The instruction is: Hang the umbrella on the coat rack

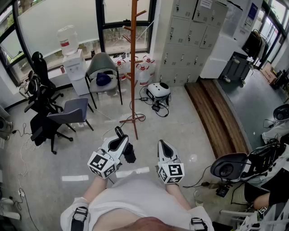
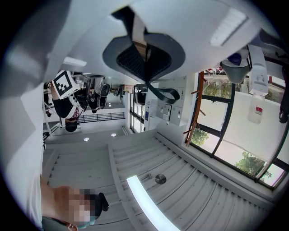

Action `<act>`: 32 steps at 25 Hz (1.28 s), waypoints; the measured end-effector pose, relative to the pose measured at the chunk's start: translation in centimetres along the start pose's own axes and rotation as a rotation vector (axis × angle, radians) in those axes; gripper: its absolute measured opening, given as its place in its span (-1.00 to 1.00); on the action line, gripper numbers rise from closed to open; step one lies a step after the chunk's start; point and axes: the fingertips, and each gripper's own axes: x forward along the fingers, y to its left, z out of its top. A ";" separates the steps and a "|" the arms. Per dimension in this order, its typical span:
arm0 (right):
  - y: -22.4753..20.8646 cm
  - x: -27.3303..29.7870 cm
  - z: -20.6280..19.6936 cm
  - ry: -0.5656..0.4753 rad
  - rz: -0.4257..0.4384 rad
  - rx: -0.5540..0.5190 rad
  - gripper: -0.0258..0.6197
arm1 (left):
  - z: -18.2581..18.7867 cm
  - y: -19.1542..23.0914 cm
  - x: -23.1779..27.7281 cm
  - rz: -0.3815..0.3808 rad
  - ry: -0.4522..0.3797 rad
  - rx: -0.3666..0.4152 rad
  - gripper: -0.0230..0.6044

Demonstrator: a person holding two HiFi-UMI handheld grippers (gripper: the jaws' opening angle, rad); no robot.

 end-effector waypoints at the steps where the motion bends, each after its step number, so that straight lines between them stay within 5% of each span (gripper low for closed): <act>1: 0.0 0.3 0.1 0.001 -0.001 0.000 -0.90 | 0.2 0.3 0.1 0.000 -0.001 0.001 -0.90; 32: 3.1 1.9 -0.9 -0.023 -0.088 0.010 -0.90 | 0.7 5.0 -1.4 -0.052 -0.019 0.067 -0.90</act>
